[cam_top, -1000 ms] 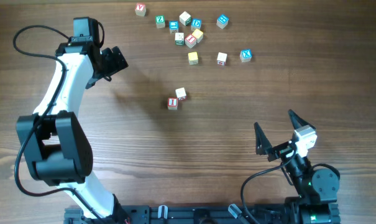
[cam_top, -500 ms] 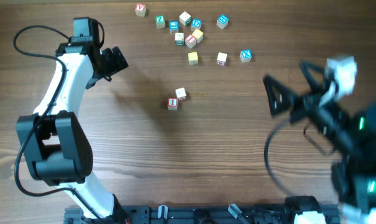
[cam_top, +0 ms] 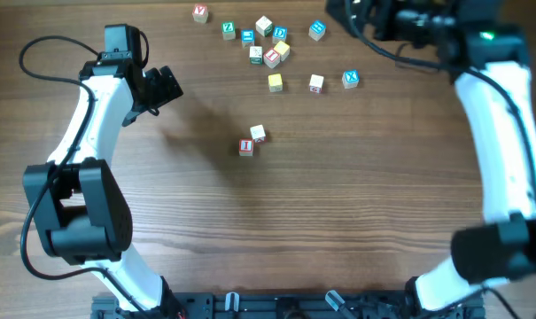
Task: Form a circle
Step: 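Raise the right arm and swing it toward the block pile, then grasp the yellow S block from the pile with the right gripper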
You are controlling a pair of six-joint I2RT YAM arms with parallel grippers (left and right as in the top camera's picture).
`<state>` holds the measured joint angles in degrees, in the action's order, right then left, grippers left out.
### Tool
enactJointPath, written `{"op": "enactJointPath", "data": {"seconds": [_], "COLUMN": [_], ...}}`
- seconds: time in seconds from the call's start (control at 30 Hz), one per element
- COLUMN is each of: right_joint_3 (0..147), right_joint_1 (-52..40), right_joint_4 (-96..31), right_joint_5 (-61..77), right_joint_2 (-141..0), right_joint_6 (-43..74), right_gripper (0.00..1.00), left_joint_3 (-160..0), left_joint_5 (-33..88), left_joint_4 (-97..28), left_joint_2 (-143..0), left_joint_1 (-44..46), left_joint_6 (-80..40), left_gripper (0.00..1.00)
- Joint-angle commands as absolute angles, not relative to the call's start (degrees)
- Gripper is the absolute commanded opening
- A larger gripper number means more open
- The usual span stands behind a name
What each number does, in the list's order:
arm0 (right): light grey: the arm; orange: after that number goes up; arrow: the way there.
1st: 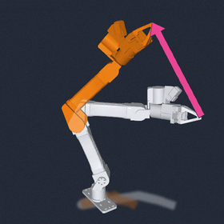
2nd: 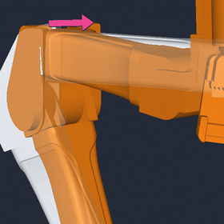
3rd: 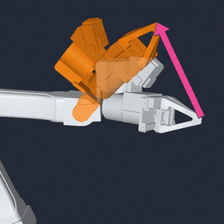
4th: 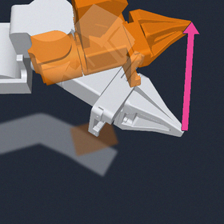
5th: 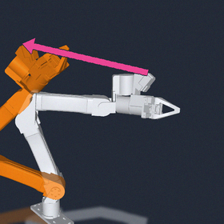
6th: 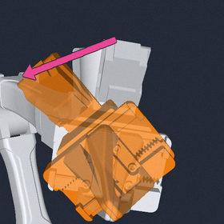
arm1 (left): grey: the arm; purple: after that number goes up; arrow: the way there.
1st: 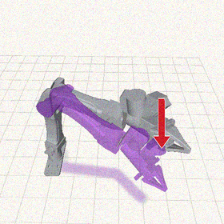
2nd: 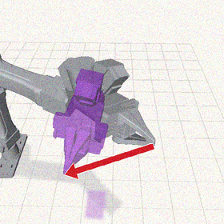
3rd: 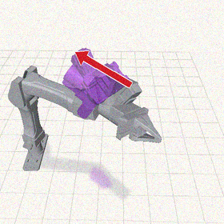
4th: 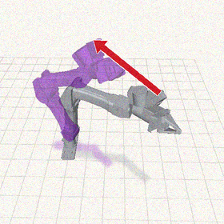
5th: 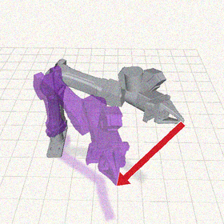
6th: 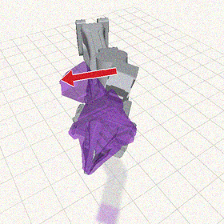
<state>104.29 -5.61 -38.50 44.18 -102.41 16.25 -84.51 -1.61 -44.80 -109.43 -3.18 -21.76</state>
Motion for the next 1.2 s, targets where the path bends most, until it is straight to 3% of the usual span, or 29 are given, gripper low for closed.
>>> {"op": "enactJointPath", "data": {"seconds": [0.0,0.1,0.2,0.37,0.5,0.63,0.7,0.73,0.77,0.83,1.03,1.17], "right_joint_3": [105.32,105.32,105.27,105.27,105.27,105.25,105.25,105.25,105.25,105.10,104.53,104.51], "right_joint_1": [-9.50,-13.04,-15.38,-22.31,-25.87,-27.53,-27.70,-27.68,-27.68,-27.70,-27.68,-27.68], "right_joint_4": [-37.91,-35.55,-33.32,-32.77,-29.98,-28.27,-27.73,-27.16,-26.79,-25.87,-23.16,-23.24], "right_joint_5": [36.32,27.07,26.28,6.20,1.85,-2.22,-3.42,-3.42,-3.44,-3.40,-3.42,-3.40], "right_joint_2": [-109.54,-115.07,-119.11,-124.70,-127.24,-129.40,-130.32,-131.17,-131.92,-132.90,-136.14,-136.35], "right_joint_6": [16.47,16.56,18.20,17.96,14.76,14.59,14.59,14.59,14.57,14.52,14.52,14.31], "right_gripper": [1.00,1.00,0.98,0.54,0.39,0.38,0.47,0.59,0.65,0.71,0.70,0.59], "left_joint_3": [-85.14,-85.14,-85.14,-85.14,-85.14,-85.14,-85.14,-85.14,-85.14,-85.14,-85.14,-85.14], "left_joint_5": [-1.54,-1.54,-1.54,-1.54,-1.54,-1.54,-1.54,-1.54,-1.54,-1.54,-1.54,-1.54], "left_joint_4": [-44.75,-44.75,-44.75,-44.75,-44.75,-44.75,-44.75,-44.75,-44.75,-44.75,-44.75,-44.75], "left_joint_2": [-108.44,-108.44,-108.44,-108.44,-108.44,-108.44,-108.44,-108.44,-108.44,-108.44,-108.44,-108.44], "left_joint_1": [-3.38,-3.38,-3.38,-3.38,-3.38,-3.38,-3.38,-3.38,-3.38,-3.38,-3.38,-3.38], "left_joint_6": [-21.50,-21.50,-21.50,-21.50,-21.50,-21.50,-21.50,-21.50,-21.50,-21.50,-21.50,-21.50], "left_gripper": [1.00,1.00,1.00,1.00,1.00,1.00,1.00,1.00,1.00,1.00,1.00,1.00]}}
